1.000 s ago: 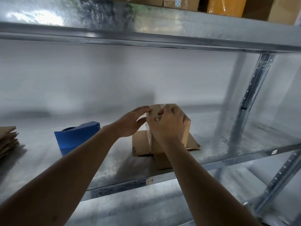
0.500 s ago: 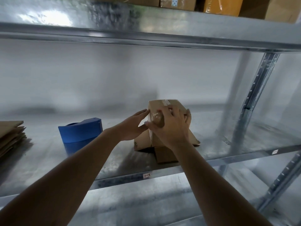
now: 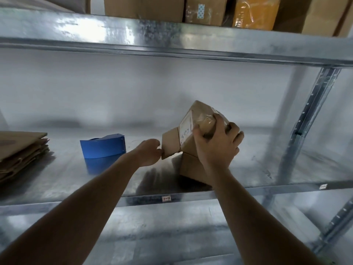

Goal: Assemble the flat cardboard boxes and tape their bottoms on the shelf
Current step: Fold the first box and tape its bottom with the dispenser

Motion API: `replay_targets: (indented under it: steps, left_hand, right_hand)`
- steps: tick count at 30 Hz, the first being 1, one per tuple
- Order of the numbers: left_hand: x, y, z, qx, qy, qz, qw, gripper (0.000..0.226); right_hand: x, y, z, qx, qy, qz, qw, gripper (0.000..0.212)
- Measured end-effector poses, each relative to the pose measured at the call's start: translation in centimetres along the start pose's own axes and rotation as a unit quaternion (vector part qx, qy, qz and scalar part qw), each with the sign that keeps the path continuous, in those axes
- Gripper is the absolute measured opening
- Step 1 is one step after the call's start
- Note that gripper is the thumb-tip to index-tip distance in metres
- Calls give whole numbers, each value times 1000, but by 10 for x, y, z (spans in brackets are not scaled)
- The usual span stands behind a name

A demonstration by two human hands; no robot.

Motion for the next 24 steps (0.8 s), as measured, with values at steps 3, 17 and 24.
replay_targets:
  steps: [3,17,24]
  left_hand:
    - [8,9,-4,24,-25,60,998,42]
    - [46,31,2,-46,-99,304,946,36]
    - [73,36,9,-79,-161,261,949,59]
  right_hand:
    - [4,11,-5,41,-55,-53,996,70]
    - [45,-75,58,-211,-507,-347,760,63]
    - [45,-53,51,-251,-452,-216,828,46]
Point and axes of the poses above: each hand's wrist, its own z-axis away from the middle knuckle, its own y-axis out of the back of the hand, x = y × z, the point moved 9 cm from there along -z, towards the middle knuckle, and after that the axes turned 5 degrees about x, right-handed, at the moved point
